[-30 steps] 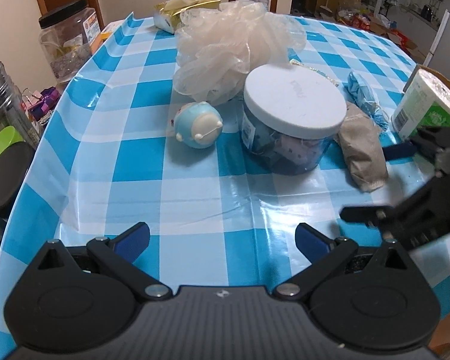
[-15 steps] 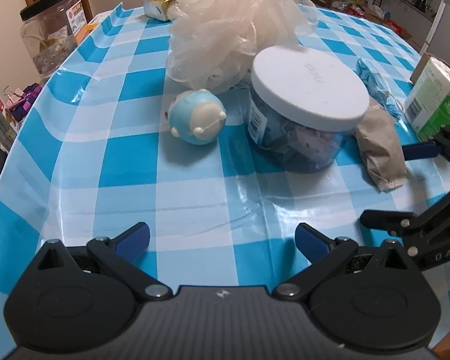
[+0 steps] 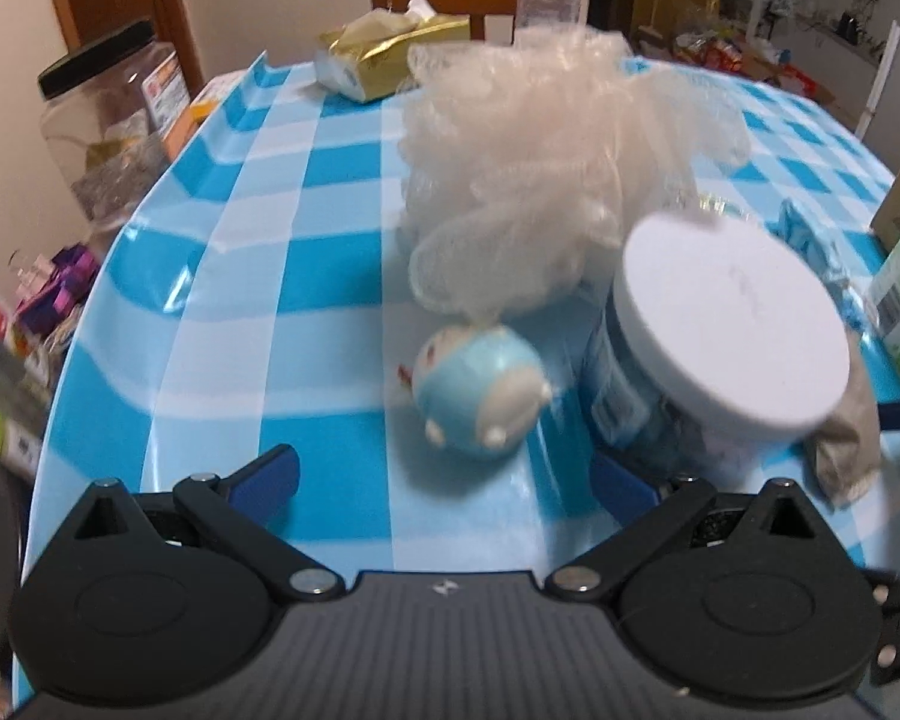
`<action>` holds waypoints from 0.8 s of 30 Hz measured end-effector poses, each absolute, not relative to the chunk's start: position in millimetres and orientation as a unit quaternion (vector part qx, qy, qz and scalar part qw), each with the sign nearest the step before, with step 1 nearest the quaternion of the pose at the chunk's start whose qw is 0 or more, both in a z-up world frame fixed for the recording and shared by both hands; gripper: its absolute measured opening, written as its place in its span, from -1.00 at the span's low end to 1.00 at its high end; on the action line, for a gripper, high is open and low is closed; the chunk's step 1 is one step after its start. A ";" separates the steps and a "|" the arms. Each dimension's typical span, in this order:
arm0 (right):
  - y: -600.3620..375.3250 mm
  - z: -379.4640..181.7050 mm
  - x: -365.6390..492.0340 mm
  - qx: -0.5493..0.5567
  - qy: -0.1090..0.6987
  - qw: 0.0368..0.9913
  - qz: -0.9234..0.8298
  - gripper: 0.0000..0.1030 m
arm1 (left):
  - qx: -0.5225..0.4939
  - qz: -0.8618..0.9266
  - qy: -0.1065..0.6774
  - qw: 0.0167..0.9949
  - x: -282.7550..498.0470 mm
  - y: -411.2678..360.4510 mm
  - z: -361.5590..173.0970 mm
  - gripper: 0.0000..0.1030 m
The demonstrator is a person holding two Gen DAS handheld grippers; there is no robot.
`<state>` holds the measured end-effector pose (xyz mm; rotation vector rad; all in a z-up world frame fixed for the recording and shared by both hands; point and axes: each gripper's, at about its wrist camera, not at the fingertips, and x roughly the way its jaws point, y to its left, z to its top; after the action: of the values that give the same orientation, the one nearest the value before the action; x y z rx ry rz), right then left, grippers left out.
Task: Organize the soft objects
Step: 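Lower the left gripper onto the light blue toy figure and close it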
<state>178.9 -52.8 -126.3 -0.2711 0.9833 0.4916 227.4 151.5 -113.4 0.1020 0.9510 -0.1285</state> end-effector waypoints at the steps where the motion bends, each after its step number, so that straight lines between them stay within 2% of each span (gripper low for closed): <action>1: -53.1 -126.4 178.4 -0.127 0.465 0.845 0.232 1.00 | 0.052 -0.065 0.454 0.887 230.1 150.9 -113.1 0.98; 6: -53.3 -126.3 177.3 -0.126 0.462 0.847 0.231 1.00 | 0.073 -0.083 0.433 0.894 240.8 148.9 -112.4 0.95; 10: -53.6 -126.4 176.6 -0.124 0.459 0.849 0.230 1.00 | 0.082 -0.116 0.426 0.893 247.5 149.2 -113.0 0.83; 11: -53.7 -126.5 176.5 -0.124 0.459 0.849 0.230 1.00 | 0.081 -0.126 0.427 0.892 249.2 150.3 -113.6 0.76; 15: -53.1 -126.5 176.6 -0.122 0.458 0.850 0.227 1.00 | 0.077 -0.147 0.439 0.883 254.2 153.3 -118.8 0.20; 17: -53.0 -126.5 176.5 -0.122 0.459 0.850 0.227 1.00 | 0.069 -0.154 0.440 0.882 253.9 155.5 -120.9 0.07; 24: -50.3 -125.2 178.9 -0.120 0.469 0.848 0.215 1.00 | 0.057 -0.140 0.442 0.884 247.4 163.2 -119.2 0.05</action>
<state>178.9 -50.3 -125.2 -0.2538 0.9889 0.4540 247.4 163.2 -119.2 0.1191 0.9198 -0.2917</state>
